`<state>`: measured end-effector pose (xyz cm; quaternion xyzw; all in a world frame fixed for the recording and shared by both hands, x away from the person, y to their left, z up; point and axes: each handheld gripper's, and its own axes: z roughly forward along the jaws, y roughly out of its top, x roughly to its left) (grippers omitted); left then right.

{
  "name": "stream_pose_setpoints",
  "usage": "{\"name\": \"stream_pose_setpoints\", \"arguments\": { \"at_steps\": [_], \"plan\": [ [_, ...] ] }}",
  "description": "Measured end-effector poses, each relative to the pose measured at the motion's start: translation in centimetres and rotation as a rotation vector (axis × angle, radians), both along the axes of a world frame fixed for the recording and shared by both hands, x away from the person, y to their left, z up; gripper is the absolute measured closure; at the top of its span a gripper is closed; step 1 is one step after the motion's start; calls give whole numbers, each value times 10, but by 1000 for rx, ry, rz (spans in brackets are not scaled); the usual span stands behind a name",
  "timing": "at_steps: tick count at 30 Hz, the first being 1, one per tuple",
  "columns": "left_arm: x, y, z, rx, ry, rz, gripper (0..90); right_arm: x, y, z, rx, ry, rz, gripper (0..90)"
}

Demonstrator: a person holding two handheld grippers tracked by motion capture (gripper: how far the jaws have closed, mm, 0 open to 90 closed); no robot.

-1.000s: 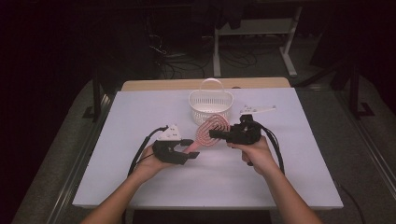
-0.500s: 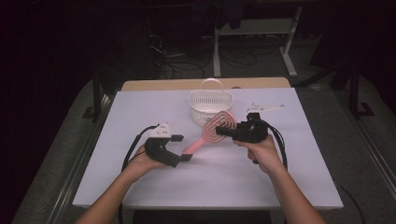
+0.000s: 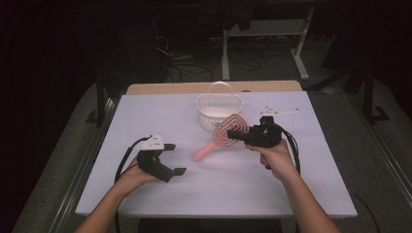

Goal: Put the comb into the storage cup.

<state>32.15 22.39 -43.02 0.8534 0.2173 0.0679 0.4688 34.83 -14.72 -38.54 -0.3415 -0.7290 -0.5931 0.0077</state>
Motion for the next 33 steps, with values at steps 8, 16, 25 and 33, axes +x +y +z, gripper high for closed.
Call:
{"name": "stream_pose_setpoints", "arguments": {
  "at_steps": [8,16,25,33],
  "plan": [
    [-13,19,-6,-4,-22,38,0,0,-3,1,4,-4,-8,636],
    [-25,32,-13,2,-24,65,0,0,-4,2,7,-4,-13,636],
    [-26,38,-15,14,-3,84,0,0,-9,6,18,-14,-23,636],
    [-27,36,-17,24,-26,75,0,1,-13,9,19,-23,-34,636]
  ]
}}
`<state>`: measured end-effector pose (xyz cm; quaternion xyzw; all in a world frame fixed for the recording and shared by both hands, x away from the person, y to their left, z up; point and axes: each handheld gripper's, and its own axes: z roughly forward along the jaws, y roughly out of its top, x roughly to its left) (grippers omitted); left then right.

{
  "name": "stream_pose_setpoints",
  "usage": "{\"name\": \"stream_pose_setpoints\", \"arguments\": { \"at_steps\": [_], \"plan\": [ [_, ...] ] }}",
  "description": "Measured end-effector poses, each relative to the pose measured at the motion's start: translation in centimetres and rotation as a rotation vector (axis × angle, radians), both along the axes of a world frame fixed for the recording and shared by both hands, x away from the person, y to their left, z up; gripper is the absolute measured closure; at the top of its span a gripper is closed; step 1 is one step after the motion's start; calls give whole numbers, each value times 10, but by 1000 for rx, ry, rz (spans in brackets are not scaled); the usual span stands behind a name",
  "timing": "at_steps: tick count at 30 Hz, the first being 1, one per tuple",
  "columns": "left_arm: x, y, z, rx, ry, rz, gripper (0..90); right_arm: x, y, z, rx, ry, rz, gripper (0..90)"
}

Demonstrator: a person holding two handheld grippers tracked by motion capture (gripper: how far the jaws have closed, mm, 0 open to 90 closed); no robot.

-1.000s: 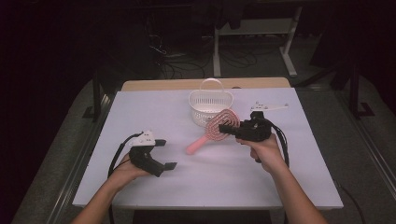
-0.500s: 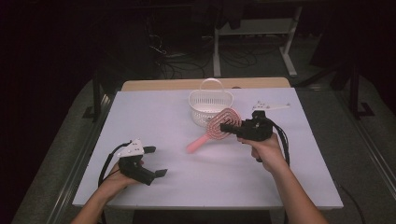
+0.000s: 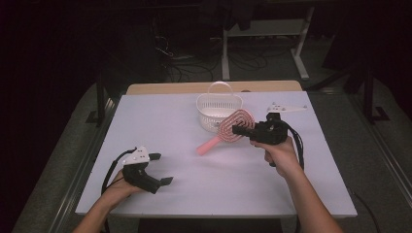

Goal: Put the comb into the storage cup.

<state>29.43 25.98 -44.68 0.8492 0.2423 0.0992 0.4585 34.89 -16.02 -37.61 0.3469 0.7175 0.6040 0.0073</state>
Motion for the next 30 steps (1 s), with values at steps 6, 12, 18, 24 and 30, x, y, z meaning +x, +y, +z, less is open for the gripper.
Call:
{"name": "stream_pose_setpoints", "arguments": {
  "at_steps": [6,12,18,24,30],
  "plan": [
    [0,-1,-1,7,-4,-3,0,0,-3,4,2,-6,-12,636],
    [0,-2,-2,8,1,-5,0,1,-7,10,12,-18,-21,636],
    [0,-3,-2,10,2,-1,0,2,-10,18,26,-35,-33,636],
    [0,-2,-1,12,3,9,0,7,-11,28,37,-58,-41,636],
    [0,-2,-2,17,1,20,0,14,-10,36,49,-70,-49,636]
  ]
}}
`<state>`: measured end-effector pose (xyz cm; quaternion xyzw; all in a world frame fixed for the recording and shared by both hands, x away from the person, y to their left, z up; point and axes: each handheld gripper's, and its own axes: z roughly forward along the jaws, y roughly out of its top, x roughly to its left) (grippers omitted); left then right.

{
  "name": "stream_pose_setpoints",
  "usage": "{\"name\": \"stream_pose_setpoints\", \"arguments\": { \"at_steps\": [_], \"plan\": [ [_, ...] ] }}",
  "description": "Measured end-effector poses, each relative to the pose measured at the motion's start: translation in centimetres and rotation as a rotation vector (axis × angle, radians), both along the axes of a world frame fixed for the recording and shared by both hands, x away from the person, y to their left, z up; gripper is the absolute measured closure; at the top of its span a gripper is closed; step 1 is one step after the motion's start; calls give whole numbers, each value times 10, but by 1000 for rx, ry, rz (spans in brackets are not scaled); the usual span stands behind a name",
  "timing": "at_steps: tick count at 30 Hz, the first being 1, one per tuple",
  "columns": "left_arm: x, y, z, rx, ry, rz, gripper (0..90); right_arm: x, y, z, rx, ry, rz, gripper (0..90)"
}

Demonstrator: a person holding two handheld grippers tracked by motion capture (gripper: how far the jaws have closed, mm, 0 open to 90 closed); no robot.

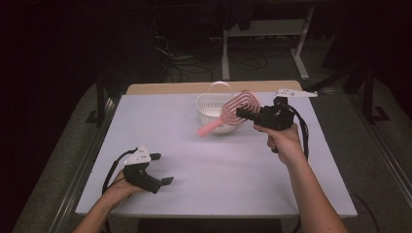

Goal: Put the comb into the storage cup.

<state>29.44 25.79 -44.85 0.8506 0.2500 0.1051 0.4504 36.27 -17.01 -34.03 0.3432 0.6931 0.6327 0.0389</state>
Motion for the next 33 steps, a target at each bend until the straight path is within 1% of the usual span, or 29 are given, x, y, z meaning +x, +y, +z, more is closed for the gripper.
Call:
{"name": "stream_pose_setpoints", "arguments": {
  "at_steps": [3,8,18,24,27,33],
  "plan": [
    [0,0,0,4,-5,-6,0,4,-1,4,8,-2,-9,636],
    [0,-1,-1,11,-11,-13,0,10,-3,12,7,-10,-23,636],
    [0,0,-2,1,-8,-18,0,20,-11,30,15,-33,-66,636],
    [1,0,-2,-2,-5,-15,0,27,-15,40,3,-42,-96,636],
    [1,0,-2,-3,-4,-13,0,31,-16,43,0,-42,-107,636],
    [1,0,-2,-8,1,-13,0,40,-15,43,-17,-42,-132,636]
  ]
}}
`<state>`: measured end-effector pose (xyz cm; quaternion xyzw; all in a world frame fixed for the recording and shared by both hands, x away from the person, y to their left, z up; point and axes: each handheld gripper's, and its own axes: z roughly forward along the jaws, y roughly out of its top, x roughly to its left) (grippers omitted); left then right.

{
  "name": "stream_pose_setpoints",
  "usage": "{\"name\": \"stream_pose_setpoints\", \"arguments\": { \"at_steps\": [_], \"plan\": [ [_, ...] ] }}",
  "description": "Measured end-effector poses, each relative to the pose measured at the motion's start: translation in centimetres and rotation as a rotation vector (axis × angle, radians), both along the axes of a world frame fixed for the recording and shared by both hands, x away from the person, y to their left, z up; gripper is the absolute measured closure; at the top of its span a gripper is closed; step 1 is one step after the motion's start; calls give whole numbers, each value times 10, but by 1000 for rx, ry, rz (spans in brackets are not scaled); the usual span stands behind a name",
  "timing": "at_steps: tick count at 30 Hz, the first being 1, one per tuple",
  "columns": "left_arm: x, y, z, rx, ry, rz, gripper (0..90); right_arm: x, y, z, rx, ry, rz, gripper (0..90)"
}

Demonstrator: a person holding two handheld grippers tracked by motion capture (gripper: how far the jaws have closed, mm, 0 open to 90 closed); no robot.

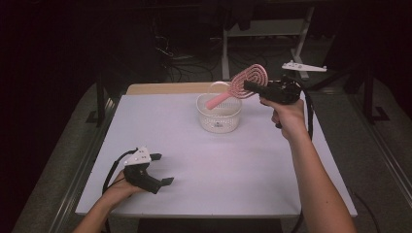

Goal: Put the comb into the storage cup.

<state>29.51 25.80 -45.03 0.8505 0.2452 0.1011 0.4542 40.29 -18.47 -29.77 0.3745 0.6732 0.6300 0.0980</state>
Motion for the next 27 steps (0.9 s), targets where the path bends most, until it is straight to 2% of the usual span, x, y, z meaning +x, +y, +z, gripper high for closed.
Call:
{"name": "stream_pose_setpoints", "arguments": {
  "at_steps": [13,27],
  "plan": [
    [0,0,0,0,1,-8,0,19,8,-14,-28,28,-43,636],
    [-1,0,0,-2,2,-12,0,36,23,-32,-49,60,-48,635]
  ]
}}
